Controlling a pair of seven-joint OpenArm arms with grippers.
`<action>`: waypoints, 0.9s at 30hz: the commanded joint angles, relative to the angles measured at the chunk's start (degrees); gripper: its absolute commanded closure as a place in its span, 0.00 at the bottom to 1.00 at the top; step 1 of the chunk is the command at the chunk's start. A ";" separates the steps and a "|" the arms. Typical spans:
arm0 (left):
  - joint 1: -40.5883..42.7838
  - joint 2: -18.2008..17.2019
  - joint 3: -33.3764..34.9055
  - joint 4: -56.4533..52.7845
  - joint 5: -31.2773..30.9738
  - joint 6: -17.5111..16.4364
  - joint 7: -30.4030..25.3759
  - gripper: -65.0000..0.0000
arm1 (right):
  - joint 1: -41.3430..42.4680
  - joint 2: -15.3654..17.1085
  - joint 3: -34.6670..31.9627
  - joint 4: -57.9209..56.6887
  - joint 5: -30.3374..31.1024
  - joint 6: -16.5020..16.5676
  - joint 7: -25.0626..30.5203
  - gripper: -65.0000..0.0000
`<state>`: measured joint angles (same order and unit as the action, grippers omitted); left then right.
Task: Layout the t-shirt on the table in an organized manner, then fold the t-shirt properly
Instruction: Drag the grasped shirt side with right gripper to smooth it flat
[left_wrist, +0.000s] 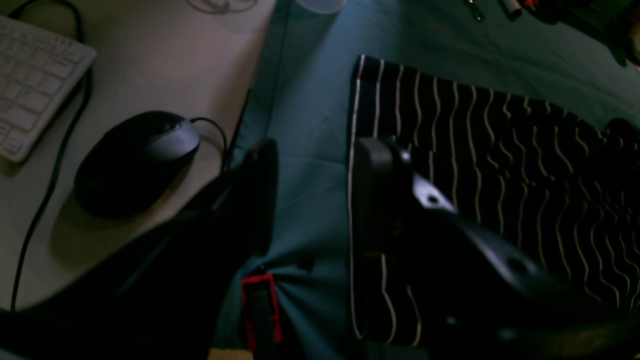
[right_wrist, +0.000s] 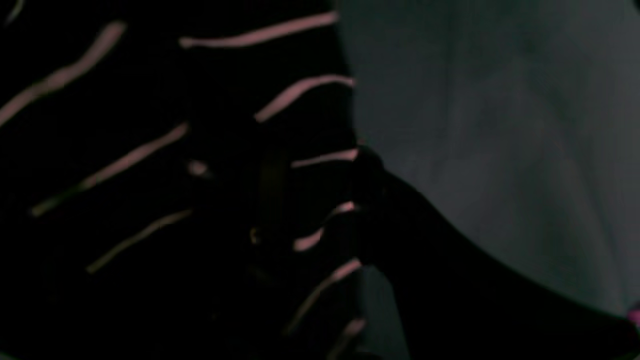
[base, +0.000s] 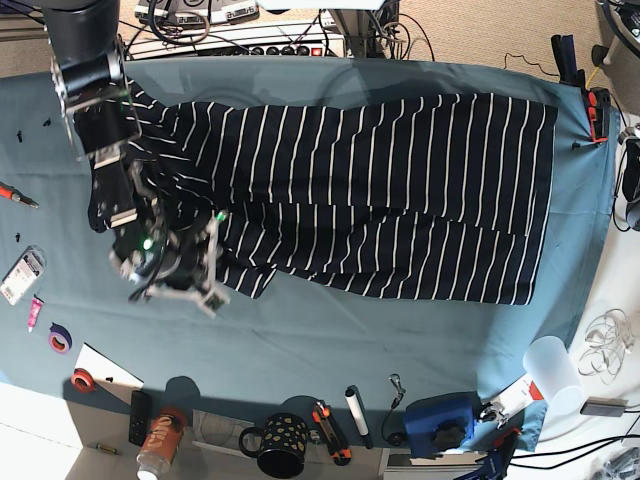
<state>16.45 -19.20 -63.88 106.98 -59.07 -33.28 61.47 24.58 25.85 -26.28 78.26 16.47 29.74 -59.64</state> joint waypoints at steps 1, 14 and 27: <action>-0.11 -1.27 -0.39 0.87 -1.42 -0.20 -1.49 0.60 | 2.47 0.66 0.46 0.87 0.22 -0.28 -0.48 0.70; -0.09 -1.27 -0.39 0.87 -1.42 -0.20 -1.46 0.60 | 5.57 0.66 0.46 0.79 6.43 -0.20 -4.85 0.70; -0.09 -1.27 -0.39 0.87 -1.44 -0.20 -1.46 0.60 | 5.55 0.66 0.46 0.74 5.49 -1.84 -3.41 0.80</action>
<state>16.47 -19.20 -63.88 106.98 -59.07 -33.28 61.47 28.51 25.82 -26.28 78.26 22.33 28.10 -64.12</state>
